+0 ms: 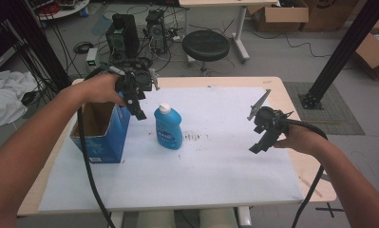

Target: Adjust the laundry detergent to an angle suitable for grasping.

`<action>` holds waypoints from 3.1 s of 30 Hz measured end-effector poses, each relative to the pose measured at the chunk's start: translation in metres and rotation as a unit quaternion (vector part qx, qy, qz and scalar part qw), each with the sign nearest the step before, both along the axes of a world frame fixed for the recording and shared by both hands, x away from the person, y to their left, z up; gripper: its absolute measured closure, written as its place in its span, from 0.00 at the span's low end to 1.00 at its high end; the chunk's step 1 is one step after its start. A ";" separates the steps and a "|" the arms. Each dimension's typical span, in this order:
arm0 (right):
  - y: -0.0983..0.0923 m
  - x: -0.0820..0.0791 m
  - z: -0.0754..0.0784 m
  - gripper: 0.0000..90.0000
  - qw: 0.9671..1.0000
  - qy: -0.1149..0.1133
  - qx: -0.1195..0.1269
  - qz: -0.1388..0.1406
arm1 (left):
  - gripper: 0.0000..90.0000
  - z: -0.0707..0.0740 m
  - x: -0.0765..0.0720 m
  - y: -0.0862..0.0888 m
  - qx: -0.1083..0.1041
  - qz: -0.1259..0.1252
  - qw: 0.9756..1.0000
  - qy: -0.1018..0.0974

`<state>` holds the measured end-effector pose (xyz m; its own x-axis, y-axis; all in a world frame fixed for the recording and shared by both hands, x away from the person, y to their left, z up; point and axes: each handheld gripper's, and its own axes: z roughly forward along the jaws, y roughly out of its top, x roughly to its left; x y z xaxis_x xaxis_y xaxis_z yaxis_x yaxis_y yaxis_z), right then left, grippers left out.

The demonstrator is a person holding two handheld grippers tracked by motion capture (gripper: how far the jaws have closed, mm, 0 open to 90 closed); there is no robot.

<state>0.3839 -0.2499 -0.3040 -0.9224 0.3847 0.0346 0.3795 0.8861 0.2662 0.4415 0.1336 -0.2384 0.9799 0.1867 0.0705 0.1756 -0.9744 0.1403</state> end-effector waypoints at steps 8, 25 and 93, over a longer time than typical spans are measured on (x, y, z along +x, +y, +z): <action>0.002 -0.003 0.003 0.19 1.000 -0.001 0.000 -0.001 | 0.21 0.001 -0.001 -0.002 0.004 0.000 1.000 -0.001; 0.006 -0.002 0.005 0.19 1.000 -0.005 0.009 0.007 | 0.22 0.004 -0.005 -0.003 0.003 0.006 1.000 -0.007; 0.051 -0.017 -0.055 0.17 0.905 -0.204 0.368 -0.066 | 0.22 -0.001 -0.004 -0.007 0.017 0.002 1.000 -0.005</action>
<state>0.3673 -0.1989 -0.3592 -0.8640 0.5034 -0.0067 0.2064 0.3664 0.9073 0.4372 0.1271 -0.2399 0.9782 0.1886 0.0865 0.1789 -0.9779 0.1086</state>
